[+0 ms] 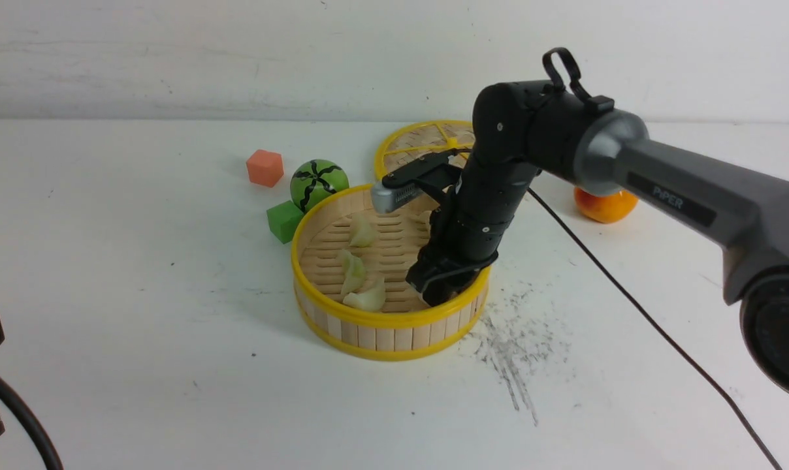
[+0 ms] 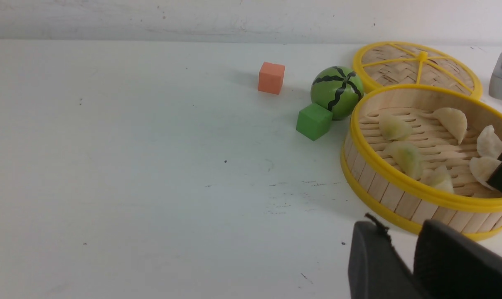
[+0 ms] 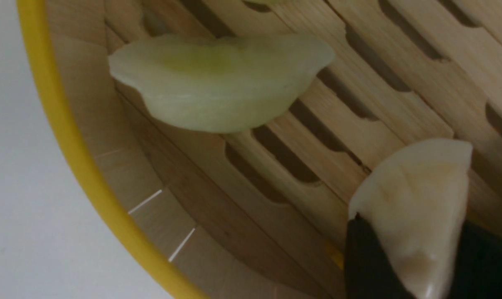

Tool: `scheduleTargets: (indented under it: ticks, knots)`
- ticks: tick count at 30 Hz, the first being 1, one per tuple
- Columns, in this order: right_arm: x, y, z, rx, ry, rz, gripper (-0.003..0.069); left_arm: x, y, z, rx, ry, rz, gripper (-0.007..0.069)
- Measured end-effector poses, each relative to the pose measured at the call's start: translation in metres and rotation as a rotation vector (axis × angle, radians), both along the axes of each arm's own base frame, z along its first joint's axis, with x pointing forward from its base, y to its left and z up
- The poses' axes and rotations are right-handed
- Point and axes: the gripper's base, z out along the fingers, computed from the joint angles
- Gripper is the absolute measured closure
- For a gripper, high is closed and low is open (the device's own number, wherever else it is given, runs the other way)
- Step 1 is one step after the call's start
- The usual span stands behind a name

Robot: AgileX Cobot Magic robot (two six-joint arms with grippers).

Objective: Put the dumplings into the steamer on the white table.

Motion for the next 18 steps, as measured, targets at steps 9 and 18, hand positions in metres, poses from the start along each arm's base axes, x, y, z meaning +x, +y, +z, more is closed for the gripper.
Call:
scheduleTargets:
  ticks: [9,18]
  knots:
    - [0.001,0.002,0.026,0.051,-0.056,-0.005,0.0244,0.000,0.000,0.000,0.000,-0.001,0.000,0.0459]
    - [0.001,0.011,0.045,0.162,-0.065,-0.045,0.0326,0.000,0.000,0.000,0.000,-0.001,0.000,0.0452]
